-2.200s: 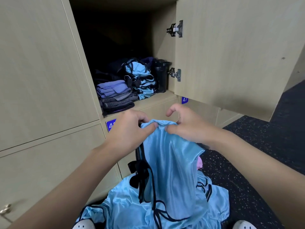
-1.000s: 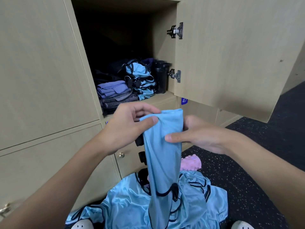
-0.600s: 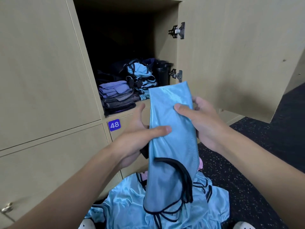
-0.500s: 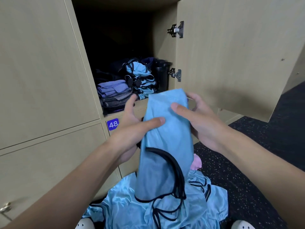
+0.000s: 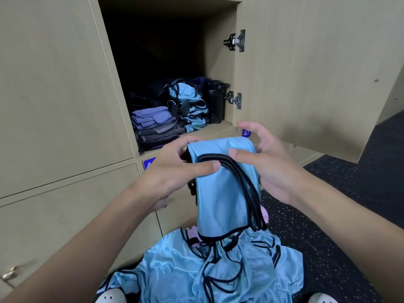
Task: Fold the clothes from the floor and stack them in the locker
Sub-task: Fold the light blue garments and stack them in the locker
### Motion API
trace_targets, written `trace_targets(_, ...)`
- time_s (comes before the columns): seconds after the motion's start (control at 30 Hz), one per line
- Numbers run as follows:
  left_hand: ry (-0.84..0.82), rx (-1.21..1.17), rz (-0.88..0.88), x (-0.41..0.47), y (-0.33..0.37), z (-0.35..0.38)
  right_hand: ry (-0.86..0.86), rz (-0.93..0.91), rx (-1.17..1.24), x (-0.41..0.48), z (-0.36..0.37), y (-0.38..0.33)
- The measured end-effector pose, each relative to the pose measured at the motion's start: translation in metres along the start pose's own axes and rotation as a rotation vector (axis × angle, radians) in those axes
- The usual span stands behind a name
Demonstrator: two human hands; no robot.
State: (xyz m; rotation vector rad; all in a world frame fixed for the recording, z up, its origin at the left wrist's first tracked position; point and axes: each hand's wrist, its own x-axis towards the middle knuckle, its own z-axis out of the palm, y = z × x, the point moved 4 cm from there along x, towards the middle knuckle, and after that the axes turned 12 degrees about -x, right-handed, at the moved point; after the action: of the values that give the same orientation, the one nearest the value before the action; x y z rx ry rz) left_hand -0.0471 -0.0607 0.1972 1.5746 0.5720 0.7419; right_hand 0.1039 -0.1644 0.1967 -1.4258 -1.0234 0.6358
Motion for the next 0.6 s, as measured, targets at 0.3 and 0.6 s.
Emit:
trace_targets(0.3,-0.092,0.104,0.155,-0.002,0.006,0.002,-0.03,-0.01,0.039,0.0,0.002,-0.002)
trace_targets(0.6,0.032,-0.249,0.154,0.003,0.017,-0.006,-0.174,0.015,-0.107,0.001,0.006,0.004)
